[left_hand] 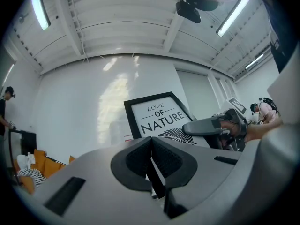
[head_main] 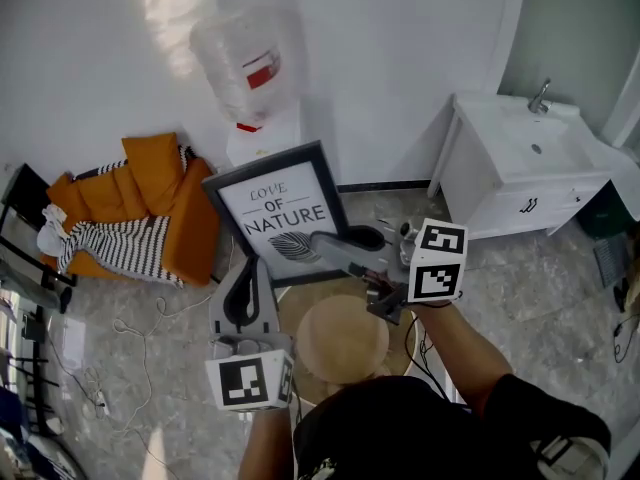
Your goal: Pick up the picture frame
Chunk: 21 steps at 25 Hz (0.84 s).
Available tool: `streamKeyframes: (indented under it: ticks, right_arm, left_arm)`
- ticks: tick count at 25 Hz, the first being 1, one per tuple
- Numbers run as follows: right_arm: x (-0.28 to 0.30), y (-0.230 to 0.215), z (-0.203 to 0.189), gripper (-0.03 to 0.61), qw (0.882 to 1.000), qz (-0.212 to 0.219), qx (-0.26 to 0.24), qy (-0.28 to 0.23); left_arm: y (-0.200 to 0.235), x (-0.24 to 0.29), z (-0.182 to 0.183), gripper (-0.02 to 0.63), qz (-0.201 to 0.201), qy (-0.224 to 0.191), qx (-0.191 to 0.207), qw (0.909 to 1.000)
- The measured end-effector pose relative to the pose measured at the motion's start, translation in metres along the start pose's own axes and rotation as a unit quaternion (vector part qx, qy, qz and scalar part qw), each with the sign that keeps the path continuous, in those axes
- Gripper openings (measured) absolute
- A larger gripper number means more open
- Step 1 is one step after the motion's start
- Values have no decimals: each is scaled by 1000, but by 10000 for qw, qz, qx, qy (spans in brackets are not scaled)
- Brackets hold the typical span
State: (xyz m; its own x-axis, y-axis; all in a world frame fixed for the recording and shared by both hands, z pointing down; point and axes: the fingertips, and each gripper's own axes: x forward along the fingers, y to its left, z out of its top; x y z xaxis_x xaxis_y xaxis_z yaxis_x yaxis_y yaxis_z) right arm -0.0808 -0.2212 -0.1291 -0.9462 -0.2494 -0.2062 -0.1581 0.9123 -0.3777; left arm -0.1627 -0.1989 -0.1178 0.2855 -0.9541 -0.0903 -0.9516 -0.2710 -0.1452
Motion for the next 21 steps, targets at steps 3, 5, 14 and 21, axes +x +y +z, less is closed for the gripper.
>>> streamKeyframes:
  ticks: [3,5,14,21]
  right_arm:
    - [12,-11,8,5,10000,44,49,24]
    - [14,-10,10,5,10000,69,58,22]
    - [0,6,1,5,10000,89,14,3]
    - [-4,6,3,5,9999,83,56,-82]
  left_arm:
    - [11,15,2,15,16,52,-18,10000]
    - [13,16,4,14,16,67,-25,10000]
    - [-1,1,3,14,-16,42,21,10000]
    - [-5,-1,4,15,-28,44,42,10000]
